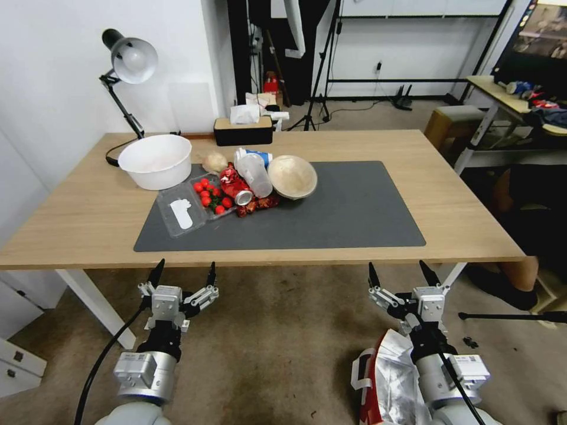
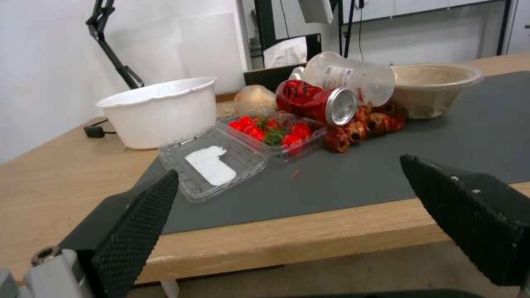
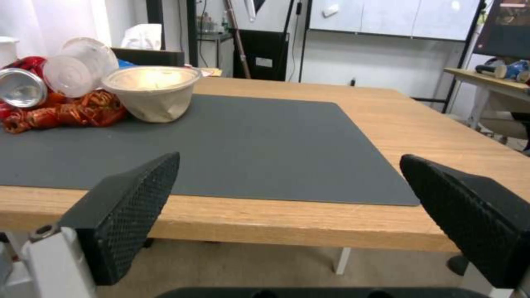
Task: Pick up the food delivery bag from the floor and place it on the table.
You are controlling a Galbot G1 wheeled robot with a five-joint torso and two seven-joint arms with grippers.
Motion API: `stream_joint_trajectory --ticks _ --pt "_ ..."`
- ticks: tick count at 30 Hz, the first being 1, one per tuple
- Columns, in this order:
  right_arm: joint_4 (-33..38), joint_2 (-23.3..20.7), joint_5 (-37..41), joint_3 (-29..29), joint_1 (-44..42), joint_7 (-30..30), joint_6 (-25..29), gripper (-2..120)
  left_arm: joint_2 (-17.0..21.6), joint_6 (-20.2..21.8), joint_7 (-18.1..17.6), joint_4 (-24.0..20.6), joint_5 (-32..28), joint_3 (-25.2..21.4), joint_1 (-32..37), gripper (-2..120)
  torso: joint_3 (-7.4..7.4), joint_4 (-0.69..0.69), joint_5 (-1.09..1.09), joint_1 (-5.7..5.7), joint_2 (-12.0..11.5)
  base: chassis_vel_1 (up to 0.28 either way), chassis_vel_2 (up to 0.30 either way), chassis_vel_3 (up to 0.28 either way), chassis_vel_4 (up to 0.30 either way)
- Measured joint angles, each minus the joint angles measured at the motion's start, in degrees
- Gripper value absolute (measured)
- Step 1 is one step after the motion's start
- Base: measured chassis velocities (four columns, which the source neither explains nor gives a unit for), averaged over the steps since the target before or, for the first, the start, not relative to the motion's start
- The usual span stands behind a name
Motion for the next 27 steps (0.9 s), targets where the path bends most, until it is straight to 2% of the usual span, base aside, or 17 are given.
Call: stream_joint_trajectory --ticks 14,17,19,20,23,27 --pt "0.1 -0.4 0.3 0.0 0.2 0.2 -0.1 100 0.3 0.0 -0.1 0.0 -0.3 -0.1 -0.2 100 0.0 0.0 0.01 0.0 0.0 0.0 0.0 0.0 0.0" --pt "1.4 -2.8 2.2 0.4 1.8 1.7 -1.0 100 2.5 -0.5 -1.6 0.2 -2.5 -1.2 -1.6 100 0.01 -0.01 0.01 -0.01 0.0 0.0 0.0 0.0 0.0" --pt "3.8 -6.8 4.6 1.2 4.1 3.9 -1.9 100 7.8 -2.2 -5.1 0.6 -7.4 -4.1 -5.2 100 -0.01 0.04 -0.05 0.0 0.0 0.0 0.0 0.0 0.0" --pt "4.0 -7.5 5.3 1.2 4.5 4.1 -2.4 100 9.5 -2.7 -6.2 0.7 -8.9 -4.9 -6.2 100 0.0 -0.05 0.06 0.01 0.0 0.0 0.0 0.0 0.0" --pt "4.3 -8.4 6.6 1.6 4.8 3.8 -2.8 100 10.6 -3.1 -7.4 1.0 -10.9 -4.9 -6.9 100 0.01 0.0 -0.04 0.02 0.0 0.0 0.0 0.0 0.0" --pt "4.0 -8.6 7.3 1.8 4.8 2.8 -2.4 100 10.8 -4.0 -7.6 1.6 -11.3 -4.5 -6.8 100 0.0 0.0 0.0 -0.01 0.0 0.0 0.0 0.0 0.0"
